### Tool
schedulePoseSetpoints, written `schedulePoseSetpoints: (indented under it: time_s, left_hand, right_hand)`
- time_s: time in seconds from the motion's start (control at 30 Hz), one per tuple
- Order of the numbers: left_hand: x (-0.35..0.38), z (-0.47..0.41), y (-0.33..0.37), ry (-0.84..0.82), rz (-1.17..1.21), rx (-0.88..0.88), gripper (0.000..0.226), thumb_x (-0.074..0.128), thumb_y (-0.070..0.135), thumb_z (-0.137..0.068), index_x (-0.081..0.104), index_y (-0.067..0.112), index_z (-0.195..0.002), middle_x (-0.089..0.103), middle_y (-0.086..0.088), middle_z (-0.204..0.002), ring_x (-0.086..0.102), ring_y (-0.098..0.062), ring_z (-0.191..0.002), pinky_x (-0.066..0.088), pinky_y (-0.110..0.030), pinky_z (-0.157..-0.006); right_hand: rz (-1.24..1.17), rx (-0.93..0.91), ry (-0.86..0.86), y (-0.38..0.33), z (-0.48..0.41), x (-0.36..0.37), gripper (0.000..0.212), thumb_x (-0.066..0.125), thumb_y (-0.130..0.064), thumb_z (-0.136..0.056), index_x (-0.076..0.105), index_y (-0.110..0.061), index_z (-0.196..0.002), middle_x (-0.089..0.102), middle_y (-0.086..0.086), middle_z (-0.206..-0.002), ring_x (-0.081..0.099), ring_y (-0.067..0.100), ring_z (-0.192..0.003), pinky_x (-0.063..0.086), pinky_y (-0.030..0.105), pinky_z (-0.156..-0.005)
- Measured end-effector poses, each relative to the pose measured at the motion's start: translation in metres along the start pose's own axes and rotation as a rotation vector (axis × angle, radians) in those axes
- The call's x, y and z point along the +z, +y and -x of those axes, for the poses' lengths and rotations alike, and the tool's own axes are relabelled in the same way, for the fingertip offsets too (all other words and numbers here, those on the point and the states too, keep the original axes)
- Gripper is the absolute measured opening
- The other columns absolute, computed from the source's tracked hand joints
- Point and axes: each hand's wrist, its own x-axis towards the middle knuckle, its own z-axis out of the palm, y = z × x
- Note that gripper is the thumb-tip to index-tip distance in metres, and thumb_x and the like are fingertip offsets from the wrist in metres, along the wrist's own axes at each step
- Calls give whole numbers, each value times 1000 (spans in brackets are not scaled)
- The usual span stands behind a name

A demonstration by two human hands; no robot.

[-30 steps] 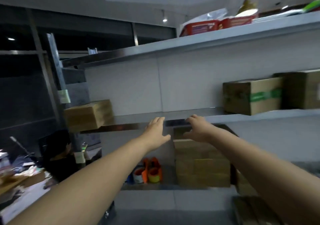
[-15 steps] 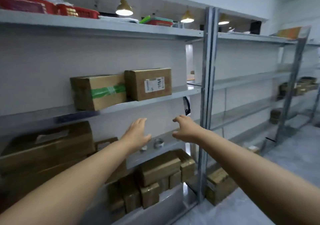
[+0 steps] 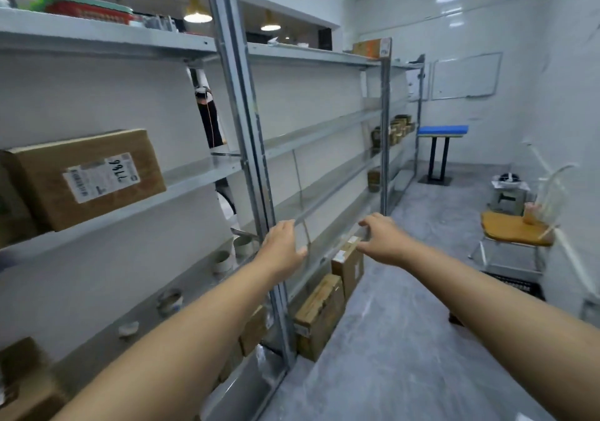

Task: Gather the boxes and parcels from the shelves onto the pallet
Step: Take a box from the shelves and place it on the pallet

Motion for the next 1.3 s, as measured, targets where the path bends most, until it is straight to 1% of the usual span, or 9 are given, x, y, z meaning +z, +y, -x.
schedulePoseSetpoints:
  time_s: [0.13,0.27,0.43,0.57,0.67,0.77,0.9,1.1,1.3]
  left_hand:
    - [34,-58,18,-20,62,65,71,60,30,-91,24,13,-150,32,-5,-152,30,-22,-140,30,-42,-115]
    - [53,-125,8,-59,30,112,66,58,29,-92,26,12,-147,35,-6,-148,33,-23,-136,31,-39,-113]
    - [70,-215,-28,-72,55,84,63,59,26,-91,30,14,-145,39,-5,-144,38,-21,-133,33,-35,-109]
    - [92,-276,-50,-101,36,49,60,57,25,-92,31,11,-144,38,-8,-145,36,-23,-134,32,-37,-110]
    - [120,-298,-60,-149,34,14,67,56,25,-92,24,11,-149,32,-7,-151,30,-23,-139,29,-39,-115]
    - [148,-316,-70,-186,58,-8,70,59,27,-90,24,15,-150,33,-4,-151,32,-21,-138,31,-42,-115]
    - [160,-361,-74,-139,70,-67,68,56,26,-92,24,11,-150,30,-7,-153,28,-24,-141,27,-42,-116]
    - [193,-442,-62,-52,71,-186,65,58,24,-91,29,5,-146,35,-13,-149,31,-29,-138,27,-39,-114]
    - [261,-490,-62,-33,59,-366,65,59,24,-92,28,12,-148,33,-7,-151,31,-23,-139,28,-39,-116]
  right_hand:
    - [44,63,4,27,-41,5,57,58,-23,-89,41,-10,-141,40,8,-145,31,25,-138,31,35,-111]
    - [111,69,-14,46,-107,6,57,58,-23,-89,39,-12,-142,39,7,-145,31,24,-138,33,35,-111]
    - [72,88,-14,55,-212,14,60,57,-25,-90,37,-12,-145,35,7,-149,29,24,-140,32,37,-112]
    - [27,97,-41,73,-268,45,60,58,-24,-88,39,-13,-144,38,6,-147,32,22,-138,32,34,-110]
    - [75,95,-107,93,-298,62,61,59,-30,-88,39,-14,-143,40,5,-145,33,22,-137,33,36,-111]
    - [82,82,-118,108,-336,73,61,59,-30,-87,39,-14,-143,40,5,-145,33,23,-137,34,37,-111]
    - [78,-2,-167,125,-389,84,63,60,-31,-87,38,-12,-143,40,6,-144,35,24,-136,34,42,-112]
    - [5,-127,-207,165,-476,88,64,60,-31,-88,36,-14,-145,38,6,-146,37,26,-135,35,44,-112]
    - [-66,-196,-282,233,-546,112,61,62,-29,-88,39,-18,-144,41,2,-144,40,21,-133,37,39,-110]
